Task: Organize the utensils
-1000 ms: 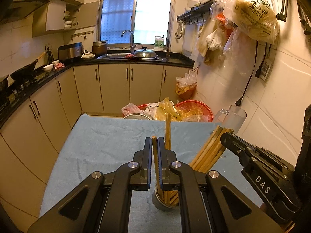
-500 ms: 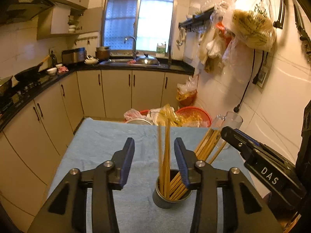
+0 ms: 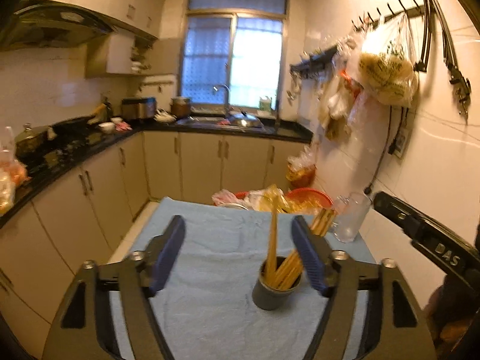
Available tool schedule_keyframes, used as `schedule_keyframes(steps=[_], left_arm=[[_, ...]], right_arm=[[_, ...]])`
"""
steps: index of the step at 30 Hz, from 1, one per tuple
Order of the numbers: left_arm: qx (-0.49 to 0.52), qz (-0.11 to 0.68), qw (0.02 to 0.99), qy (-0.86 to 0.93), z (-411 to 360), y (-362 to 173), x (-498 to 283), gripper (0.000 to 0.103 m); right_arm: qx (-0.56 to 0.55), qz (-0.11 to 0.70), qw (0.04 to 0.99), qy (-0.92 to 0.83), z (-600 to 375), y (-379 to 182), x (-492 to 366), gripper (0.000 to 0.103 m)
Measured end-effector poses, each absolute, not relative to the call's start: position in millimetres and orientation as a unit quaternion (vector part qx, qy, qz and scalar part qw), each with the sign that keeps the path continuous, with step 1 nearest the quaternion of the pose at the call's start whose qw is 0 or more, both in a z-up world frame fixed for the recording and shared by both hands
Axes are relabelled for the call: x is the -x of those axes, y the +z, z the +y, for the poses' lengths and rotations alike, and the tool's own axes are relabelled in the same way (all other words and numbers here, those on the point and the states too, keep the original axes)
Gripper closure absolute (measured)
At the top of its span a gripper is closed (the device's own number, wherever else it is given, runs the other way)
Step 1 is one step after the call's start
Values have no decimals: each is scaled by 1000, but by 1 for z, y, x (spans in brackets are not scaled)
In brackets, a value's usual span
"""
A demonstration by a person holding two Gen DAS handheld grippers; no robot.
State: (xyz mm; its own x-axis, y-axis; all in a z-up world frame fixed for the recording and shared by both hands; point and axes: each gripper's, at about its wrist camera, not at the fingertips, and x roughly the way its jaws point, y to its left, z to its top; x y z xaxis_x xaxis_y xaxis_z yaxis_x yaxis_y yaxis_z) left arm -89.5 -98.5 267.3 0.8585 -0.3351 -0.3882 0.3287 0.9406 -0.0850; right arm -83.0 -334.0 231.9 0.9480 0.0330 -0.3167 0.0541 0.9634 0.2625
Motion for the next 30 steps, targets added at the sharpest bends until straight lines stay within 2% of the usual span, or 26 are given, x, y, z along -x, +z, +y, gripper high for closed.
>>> schedule_keyframes(steps=[3,6,10,18,30], left_arm=[[13,165,976,-139,-81,269,116,5],[4,134,984,-120,-70,269,141,0],[-25,110,987,-118,-66,259,177,0],[-31,147,978,-142,-71,225,220,0],[-28,176,977,-121,-63,184,245,0]], right_arm=[[-111,156,981,-12,-327,235,108,44],[-87,163,982,-28,-320,229,135,35],[-70,187,979,-45,-316,207,158,31],[-103,223,967,-71,-322,155,204,31],[-144,232,956,-109,-324,128,233,27]])
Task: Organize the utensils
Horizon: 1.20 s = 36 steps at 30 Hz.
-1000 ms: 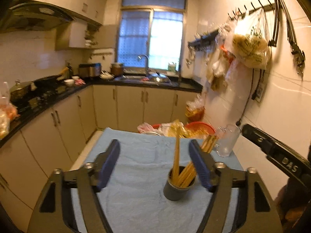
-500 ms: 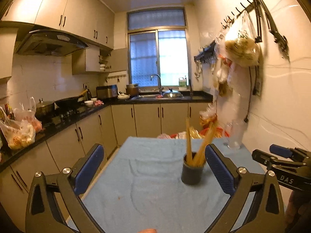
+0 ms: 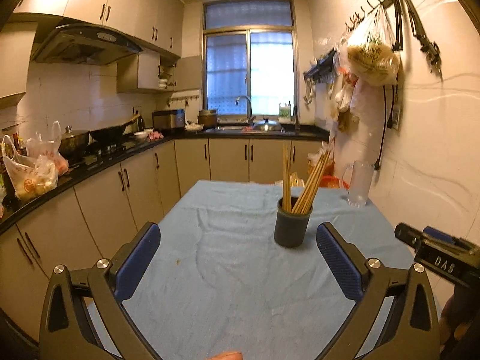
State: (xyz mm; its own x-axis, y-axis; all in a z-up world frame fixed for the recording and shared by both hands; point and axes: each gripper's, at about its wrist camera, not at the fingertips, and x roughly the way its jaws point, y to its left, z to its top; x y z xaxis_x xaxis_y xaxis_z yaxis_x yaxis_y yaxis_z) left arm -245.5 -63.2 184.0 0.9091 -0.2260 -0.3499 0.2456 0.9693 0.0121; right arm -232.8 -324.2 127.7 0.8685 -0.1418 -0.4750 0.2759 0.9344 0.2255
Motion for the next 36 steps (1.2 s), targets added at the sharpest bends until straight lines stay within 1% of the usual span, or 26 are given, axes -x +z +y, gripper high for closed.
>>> schedule_keyframes(steps=[4,9,11,14,17,20,26,32,36], left_arm=[[-29,197,973,-119,-61,173,239,0],[-23,208,971,-114,-54,167,225,0],[-22,211,971,-112,-51,164,219,0],[-23,219,969,-108,-47,159,207,0],[-16,227,969,-102,-41,154,192,0],[-6,233,968,-97,-36,151,181,0],[-12,235,967,-96,-38,143,174,0],[-19,238,965,-105,-45,141,177,0],[-21,242,964,-109,-48,141,180,0]], right_arm=[[-141,251,951,-115,-327,127,214,27],[-118,294,939,-137,-349,124,129,29],[-145,315,928,-137,-370,117,82,32],[-188,338,911,-145,-395,107,25,34],[-188,365,900,-144,-401,103,-18,34],[-194,361,908,-90,-395,108,-41,34],[-225,322,919,-38,-399,114,-37,34],[-250,310,914,-81,-409,114,-11,34],[-232,309,918,-87,-401,118,13,34]])
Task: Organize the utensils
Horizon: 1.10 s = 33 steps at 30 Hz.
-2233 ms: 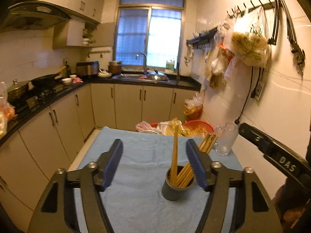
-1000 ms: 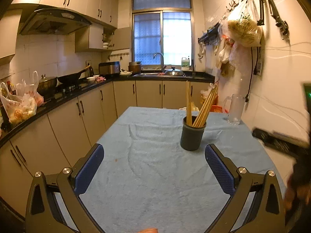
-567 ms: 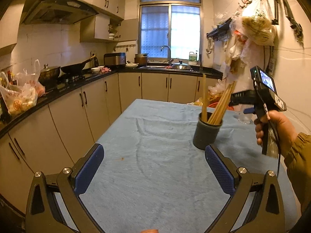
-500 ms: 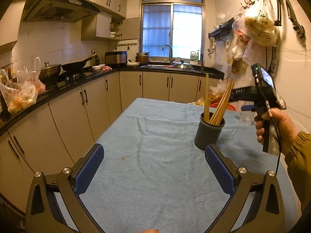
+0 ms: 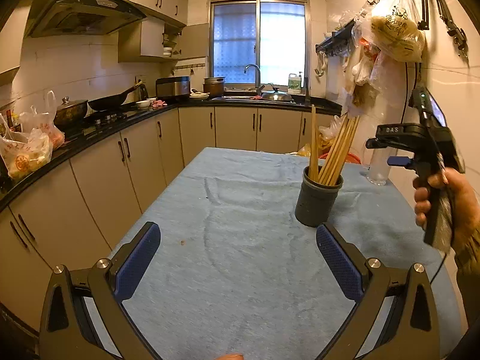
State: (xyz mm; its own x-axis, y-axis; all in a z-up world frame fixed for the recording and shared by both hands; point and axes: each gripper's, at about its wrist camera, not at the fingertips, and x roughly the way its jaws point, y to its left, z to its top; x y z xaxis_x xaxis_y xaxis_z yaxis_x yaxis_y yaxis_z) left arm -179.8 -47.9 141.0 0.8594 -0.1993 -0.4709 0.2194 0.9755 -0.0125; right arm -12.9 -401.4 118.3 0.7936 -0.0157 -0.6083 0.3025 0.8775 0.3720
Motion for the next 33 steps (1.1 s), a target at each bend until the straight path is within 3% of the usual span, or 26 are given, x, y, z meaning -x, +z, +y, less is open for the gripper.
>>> schedule_keyframes(steps=[7,15,23,29,33], left_arm=[[-13,253,960,-118,-47,142,184,0],[-16,258,959,-119,-51,141,192,0],[-33,253,959,-126,-62,144,211,0],[-35,246,960,-127,-65,152,225,0],[-37,239,962,-129,-67,157,235,0]], right_arm=[[-198,315,925,-71,-369,120,65,34],[-75,306,942,-118,-319,109,158,23],[-68,314,930,-178,-327,94,206,23],[-37,281,933,-220,-329,115,237,22],[-35,244,938,-242,-333,137,262,15]])
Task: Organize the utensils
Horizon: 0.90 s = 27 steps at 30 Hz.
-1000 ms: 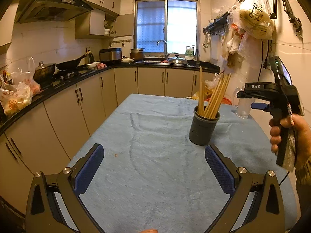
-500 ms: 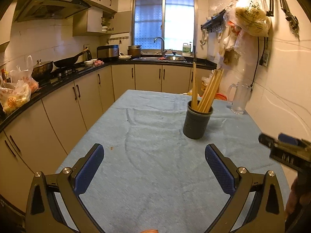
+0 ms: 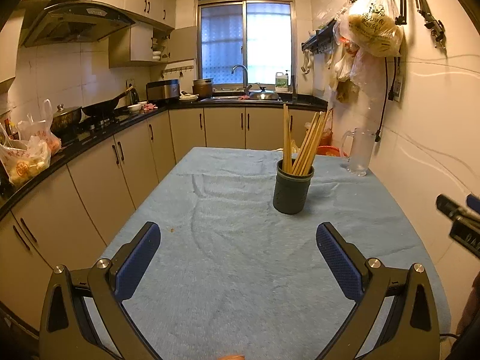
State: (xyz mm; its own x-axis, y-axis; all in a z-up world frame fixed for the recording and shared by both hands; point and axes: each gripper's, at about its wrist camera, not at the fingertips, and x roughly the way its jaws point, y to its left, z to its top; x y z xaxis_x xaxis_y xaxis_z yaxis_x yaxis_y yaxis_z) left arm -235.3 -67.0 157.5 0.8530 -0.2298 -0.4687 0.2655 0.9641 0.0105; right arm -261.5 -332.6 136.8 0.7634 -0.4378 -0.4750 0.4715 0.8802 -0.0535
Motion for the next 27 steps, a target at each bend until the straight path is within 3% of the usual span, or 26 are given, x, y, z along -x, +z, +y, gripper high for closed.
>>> schedule_keyframes(steps=[27], left_arm=[[-45,282,949,-132,-73,137,229,0]], right_arm=[[-25,274,945,-179,-291,100,219,13]])
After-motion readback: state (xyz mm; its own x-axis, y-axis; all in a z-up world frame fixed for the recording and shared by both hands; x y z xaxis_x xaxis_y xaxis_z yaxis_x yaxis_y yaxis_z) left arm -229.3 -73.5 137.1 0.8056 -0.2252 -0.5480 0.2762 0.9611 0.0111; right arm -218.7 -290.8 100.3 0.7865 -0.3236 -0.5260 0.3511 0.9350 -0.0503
